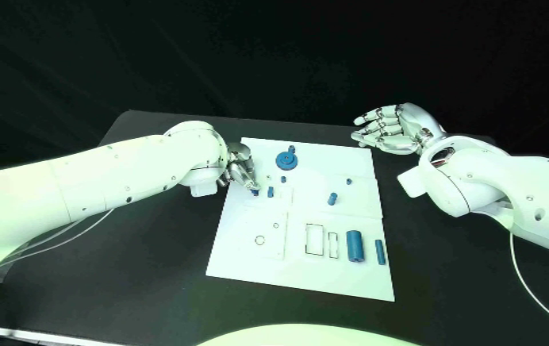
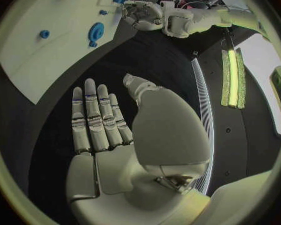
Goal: Assemble the parts on the task board
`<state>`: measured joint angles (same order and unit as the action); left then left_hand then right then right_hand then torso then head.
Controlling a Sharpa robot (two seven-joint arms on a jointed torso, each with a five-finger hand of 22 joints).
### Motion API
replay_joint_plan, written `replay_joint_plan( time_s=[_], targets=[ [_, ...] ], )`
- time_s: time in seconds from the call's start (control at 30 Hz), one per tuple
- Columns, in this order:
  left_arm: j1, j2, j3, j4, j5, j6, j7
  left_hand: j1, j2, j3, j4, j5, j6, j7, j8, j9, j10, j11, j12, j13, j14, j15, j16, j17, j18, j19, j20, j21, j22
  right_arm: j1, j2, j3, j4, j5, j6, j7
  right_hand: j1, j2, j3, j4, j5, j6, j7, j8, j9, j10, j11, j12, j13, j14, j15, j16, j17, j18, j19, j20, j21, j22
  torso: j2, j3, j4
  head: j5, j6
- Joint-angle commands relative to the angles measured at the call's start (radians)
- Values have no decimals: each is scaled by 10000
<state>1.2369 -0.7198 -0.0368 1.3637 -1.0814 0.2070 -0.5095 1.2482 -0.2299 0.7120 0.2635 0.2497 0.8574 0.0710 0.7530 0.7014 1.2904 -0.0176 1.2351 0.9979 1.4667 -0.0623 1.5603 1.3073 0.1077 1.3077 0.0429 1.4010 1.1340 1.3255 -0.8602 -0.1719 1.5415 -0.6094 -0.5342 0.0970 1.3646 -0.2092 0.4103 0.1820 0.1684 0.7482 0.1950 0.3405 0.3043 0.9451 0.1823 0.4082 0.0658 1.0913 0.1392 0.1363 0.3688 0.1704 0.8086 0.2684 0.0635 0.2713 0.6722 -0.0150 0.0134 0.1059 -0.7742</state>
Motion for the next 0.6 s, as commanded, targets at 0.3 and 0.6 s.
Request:
replay_joint_plan(
  time_s=[0.3,0.6],
  targets=[
    [-23,7,-22,18,-42,204,-7,-14,49,1618,-1566,53,229,-149,53,315,88,1,47,12,999,-94,49,2503,-186,85,-6,52,-8,-7,16,2,-35,52,200,58,-52,60,14,-36,-32,-83,537,45,-12,-71,-9,-7,-15,-26,-11,-59,-21,145,-79,4,-23,-34,-3,-1,9,4,-7],
    [-26,-4,-24,3,-69,161,-24,-23,38,1634,-1582,54,236,-152,49,312,96,-3,47,15,1001,-96,51,2507,-188,90,-8,55,0,-9,20,2,-43,57,214,53,-62,57,13,-38,-33,-85,539,48,-14,-73,-8,-8,-15,-27,-9,-63,-29,146,-89,6,-21,-51,-1,0,1,24,-4]
  ],
)
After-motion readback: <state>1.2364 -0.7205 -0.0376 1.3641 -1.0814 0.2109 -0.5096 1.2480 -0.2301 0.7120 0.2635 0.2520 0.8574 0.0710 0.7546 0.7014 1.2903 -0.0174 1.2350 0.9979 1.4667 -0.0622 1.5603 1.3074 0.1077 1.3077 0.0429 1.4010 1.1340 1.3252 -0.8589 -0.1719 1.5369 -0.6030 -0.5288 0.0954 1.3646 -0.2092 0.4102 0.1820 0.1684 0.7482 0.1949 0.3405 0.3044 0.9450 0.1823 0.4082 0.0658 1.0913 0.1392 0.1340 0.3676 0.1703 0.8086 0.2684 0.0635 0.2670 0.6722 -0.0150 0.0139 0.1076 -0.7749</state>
